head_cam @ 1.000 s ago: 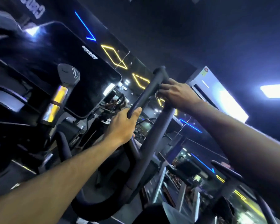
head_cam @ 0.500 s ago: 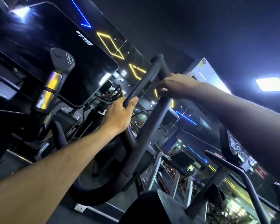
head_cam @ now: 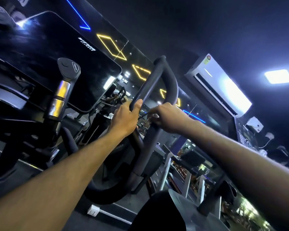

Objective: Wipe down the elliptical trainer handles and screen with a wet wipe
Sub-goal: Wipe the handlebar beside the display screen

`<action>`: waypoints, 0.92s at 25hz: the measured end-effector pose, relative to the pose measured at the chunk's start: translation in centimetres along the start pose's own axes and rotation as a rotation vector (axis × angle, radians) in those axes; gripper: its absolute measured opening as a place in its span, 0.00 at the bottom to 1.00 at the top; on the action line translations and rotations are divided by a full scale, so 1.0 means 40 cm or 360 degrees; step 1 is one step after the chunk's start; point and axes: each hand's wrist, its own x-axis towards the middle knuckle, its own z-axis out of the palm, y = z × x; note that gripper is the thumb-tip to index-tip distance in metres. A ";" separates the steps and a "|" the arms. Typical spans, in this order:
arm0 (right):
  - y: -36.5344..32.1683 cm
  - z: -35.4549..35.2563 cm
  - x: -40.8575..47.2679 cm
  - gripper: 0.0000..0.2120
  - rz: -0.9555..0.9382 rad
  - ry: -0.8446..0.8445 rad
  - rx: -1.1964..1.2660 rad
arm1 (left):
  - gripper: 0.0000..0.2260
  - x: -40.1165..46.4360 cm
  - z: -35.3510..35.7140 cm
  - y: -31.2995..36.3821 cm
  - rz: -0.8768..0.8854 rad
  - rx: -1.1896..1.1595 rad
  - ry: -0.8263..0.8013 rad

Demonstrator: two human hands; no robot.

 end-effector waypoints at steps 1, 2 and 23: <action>-0.025 0.014 -0.021 0.08 -0.0012 -0.0004 0.0012 | 0.22 0.003 0.001 -0.003 0.0003 -0.0013 0.0000; -0.052 0.031 -0.046 0.08 -0.0023 0.0024 0.0038 | 0.23 0.006 0.003 -0.007 0.0004 -0.0019 0.0004; -0.245 0.381 -0.275 0.07 0.0597 0.1706 0.1569 | 0.22 -0.043 0.000 0.006 -0.0126 -0.0011 -0.0011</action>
